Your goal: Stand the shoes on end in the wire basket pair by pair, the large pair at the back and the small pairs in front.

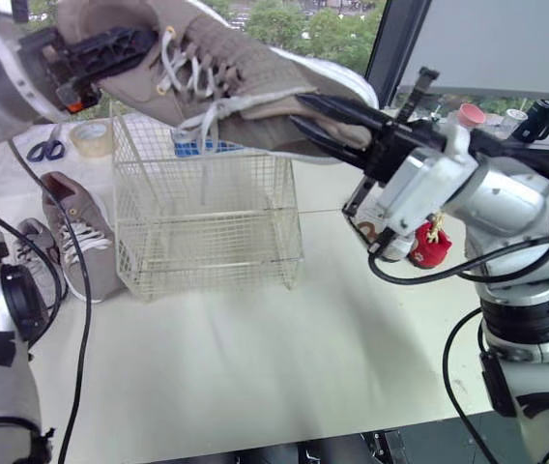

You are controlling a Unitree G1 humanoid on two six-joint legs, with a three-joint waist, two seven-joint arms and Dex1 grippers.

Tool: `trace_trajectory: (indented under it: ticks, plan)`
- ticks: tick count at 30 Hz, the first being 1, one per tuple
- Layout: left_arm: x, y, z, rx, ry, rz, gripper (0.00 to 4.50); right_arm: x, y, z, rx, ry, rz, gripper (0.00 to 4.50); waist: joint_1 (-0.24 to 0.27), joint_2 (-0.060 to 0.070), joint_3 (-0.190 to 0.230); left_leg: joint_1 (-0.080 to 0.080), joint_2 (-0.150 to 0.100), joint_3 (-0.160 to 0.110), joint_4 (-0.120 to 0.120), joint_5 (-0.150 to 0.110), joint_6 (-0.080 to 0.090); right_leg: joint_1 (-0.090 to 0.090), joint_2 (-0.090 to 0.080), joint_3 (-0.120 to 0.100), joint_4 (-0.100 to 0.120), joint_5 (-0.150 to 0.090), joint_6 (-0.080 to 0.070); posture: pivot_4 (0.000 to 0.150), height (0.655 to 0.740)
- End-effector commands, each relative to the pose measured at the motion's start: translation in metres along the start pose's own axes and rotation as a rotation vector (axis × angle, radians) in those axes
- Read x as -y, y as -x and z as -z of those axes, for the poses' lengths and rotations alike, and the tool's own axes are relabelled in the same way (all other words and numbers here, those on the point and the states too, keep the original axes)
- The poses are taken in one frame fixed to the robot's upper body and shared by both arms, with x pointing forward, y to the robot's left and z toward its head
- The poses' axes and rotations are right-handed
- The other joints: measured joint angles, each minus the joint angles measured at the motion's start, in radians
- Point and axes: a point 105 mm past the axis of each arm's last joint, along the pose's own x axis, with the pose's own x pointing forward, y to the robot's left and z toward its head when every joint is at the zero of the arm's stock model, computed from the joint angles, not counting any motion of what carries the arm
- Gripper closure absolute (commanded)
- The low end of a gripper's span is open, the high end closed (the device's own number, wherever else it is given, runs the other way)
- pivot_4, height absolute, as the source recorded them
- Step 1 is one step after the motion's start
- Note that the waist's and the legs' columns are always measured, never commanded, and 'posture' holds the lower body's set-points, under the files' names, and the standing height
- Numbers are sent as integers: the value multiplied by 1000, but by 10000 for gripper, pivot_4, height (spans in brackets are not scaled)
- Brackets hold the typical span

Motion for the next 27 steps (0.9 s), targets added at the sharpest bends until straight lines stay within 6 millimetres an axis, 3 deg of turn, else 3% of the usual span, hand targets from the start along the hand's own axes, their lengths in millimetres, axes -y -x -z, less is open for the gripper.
trace_trajectory:
  ticks: [1, 6, 8, 9, 11, 14, 16, 19, 23, 27]
  plan:
    - [0, 15, -26, 220, 6, -62, 38619, 44, 11, 15, -78, -58, 229, 33514, 1, 0, 0, 0, 0, -1, 0, 0, 0, 0, 0, 0, 0, 0, 0, 1500, 7400]
    - [-17, 45, -34, 562, 43, -271, 38619, 60, 51, 61, -262, -150, 443, 9199, 1, -3, -1, 1, 1, -3, 2, 1, -1, 3, -2, 0, 0, 1, 0, 1500, 7400]
    - [-20, 53, -25, 679, 100, -320, 38619, 62, 67, 82, -280, -441, 629, 141, -1, -3, -1, 1, 1, -3, 2, 1, -1, 3, -2, 0, 0, 1, 0, 1500, 7400]
    - [-21, 56, -22, 722, 128, -334, 38619, 59, 69, 89, -275, -564, 679, 141, 0, -3, -1, 2, 1, -3, 1, 1, -1, 3, -2, 0, 1, 1, -1, 1500, 7400]
    - [-17, 50, -16, 809, 201, -302, 38619, 44, 51, 88, -108, -1019, 717, 141, 1, -3, -1, 2, 2, -3, 1, 1, -2, 3, -2, 0, 1, 2, -1, 1500, 7400]
    - [-11, 37, -7, 839, 272, -269, 38619, 36, 24, 65, 105, -1376, 619, 141, 0, -2, -1, 2, 2, -4, 0, 2, -3, 4, -1, -2, 1, 3, -3, 1500, 7400]
    - [-9, 26, 2, 841, 343, -246, 38619, 38, 7, 45, 255, -1516, 525, 141, 0, -2, -1, 2, 2, -4, 0, 2, -3, 4, -1, -1, 1, 3, -3, 1500, 7400]
    - [-4, 11, 21, 812, 452, -220, 38619, 44, -9, 34, 331, -1588, 453, 141, 3, -3, -1, 2, 1, -4, 0, 1, -1, 4, -1, -1, 1, 3, -3, 1500, 7400]
    - [24, -2, 37, 708, 450, -138, 38619, 50, -21, 29, 373, -1604, 407, 141, 1, -4, -2, 2, 1, -3, 0, 0, 0, 5, -1, -1, 0, 3, -2, 1500, 7400]
    - [20, -1, 46, 701, 478, -182, 38619, 45, -34, 26, 363, -1573, 358, 141, 1, -4, -1, 2, -1, -3, 0, 0, 1, 5, 0, -1, 1, 3, -2, 1500, 7400]
